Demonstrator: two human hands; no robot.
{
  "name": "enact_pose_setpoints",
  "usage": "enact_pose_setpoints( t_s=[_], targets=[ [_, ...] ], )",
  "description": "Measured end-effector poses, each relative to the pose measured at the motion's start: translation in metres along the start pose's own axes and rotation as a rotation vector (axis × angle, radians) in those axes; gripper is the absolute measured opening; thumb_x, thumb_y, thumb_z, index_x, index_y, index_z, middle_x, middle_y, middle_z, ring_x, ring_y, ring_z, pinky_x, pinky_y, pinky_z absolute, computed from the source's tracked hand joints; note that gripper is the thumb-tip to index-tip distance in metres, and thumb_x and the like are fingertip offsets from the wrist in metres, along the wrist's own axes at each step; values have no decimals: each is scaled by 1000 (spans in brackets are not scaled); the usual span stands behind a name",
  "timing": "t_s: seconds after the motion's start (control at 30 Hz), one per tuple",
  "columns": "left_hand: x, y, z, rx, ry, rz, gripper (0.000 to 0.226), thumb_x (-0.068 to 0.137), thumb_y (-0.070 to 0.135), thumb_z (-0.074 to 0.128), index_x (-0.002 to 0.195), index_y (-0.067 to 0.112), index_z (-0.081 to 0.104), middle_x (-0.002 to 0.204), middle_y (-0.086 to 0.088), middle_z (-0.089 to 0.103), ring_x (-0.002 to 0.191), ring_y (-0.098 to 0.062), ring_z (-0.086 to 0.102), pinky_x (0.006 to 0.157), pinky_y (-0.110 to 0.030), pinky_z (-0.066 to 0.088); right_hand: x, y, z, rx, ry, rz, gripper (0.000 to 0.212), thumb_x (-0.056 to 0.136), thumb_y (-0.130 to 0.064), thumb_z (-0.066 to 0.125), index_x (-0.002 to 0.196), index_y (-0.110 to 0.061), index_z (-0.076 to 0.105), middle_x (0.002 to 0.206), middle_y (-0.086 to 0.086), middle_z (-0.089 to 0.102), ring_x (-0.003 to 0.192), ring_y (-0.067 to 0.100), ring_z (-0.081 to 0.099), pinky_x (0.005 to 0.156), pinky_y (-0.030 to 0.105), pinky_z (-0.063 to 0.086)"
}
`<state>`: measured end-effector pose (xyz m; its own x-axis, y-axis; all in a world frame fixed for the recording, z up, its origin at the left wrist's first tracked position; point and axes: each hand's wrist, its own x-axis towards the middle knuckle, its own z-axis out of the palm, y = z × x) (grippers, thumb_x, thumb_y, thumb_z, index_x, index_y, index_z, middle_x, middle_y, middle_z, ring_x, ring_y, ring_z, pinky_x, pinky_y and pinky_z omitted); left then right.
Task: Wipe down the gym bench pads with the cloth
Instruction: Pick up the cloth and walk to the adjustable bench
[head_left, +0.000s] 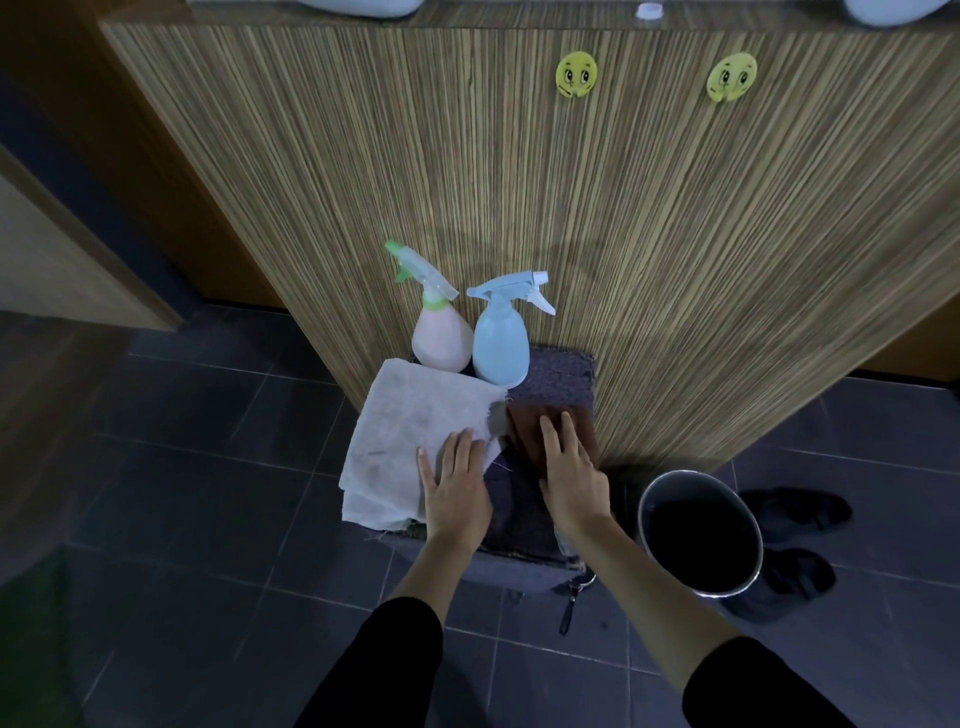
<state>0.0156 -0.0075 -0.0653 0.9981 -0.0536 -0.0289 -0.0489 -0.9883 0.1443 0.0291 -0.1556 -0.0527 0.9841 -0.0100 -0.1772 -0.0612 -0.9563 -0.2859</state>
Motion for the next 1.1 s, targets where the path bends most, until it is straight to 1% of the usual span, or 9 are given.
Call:
enact_pose_setpoints(
  t_s=[0.13,0.27,0.33,0.47,0.57,0.7,0.83,0.97,1.1],
  targets=[
    [1,6,2,-17,-11,23,67,60,7,76,125,12,59,131,-1,57,125,-21,51,103,-61,27,0,10,-6,102,-8,-30,74,91,-10,53,150,-27,12,159,5,10,130,27,45,83,39,51],
    [2,16,-8,-120,-62,57,55,88,11,49,141,15,37,147,1,36,140,-17,26,114,-52,-1,-2,25,-20,304,26,-71,75,85,-9,60,148,-28,24,155,-2,28,127,26,49,91,40,47],
    [4,22,-14,-160,-62,58,53,93,15,41,145,17,30,149,3,31,141,-14,21,115,-46,-6,-3,33,-27,425,68,-42,71,84,-10,62,146,-27,30,144,0,46,120,26,55,92,37,46],
    [9,36,-26,-237,-108,51,50,97,17,35,146,20,26,149,3,31,140,-16,22,118,-42,4,-10,43,-42,659,100,102,63,85,-13,61,142,-29,38,118,1,65,101,18,62,80,25,43],
    [15,52,-40,-297,-114,63,48,97,17,35,144,20,29,146,1,37,138,-18,28,117,-43,15,-17,53,-52,758,97,178,61,86,-10,61,141,-25,41,123,-1,61,109,15,56,84,21,38],
    [15,77,-63,-332,-72,135,43,97,17,36,140,17,39,138,0,47,129,-19,40,113,-39,22,-35,67,-67,783,140,212,59,85,-15,65,139,-25,44,124,1,62,116,19,56,94,27,42],
    [6,105,-89,-353,-55,206,36,96,17,39,130,13,51,129,-6,55,119,-28,49,105,-39,28,-64,77,-93,772,166,227,56,87,-20,63,139,-26,43,122,-2,64,113,16,58,87,23,41],
    [-9,131,-116,-334,-85,305,31,96,18,39,122,10,55,123,-7,57,114,-28,51,102,-39,33,-96,85,-122,705,204,229,55,88,-23,61,139,-30,42,118,-5,66,109,15,60,80,23,39],
    [-28,153,-139,-298,-91,380,30,95,20,40,117,10,56,116,-7,60,110,-26,53,99,-38,35,-131,92,-154,743,288,252,55,87,-23,64,138,-32,44,116,-7,67,106,12,61,84,27,46]
  ],
)
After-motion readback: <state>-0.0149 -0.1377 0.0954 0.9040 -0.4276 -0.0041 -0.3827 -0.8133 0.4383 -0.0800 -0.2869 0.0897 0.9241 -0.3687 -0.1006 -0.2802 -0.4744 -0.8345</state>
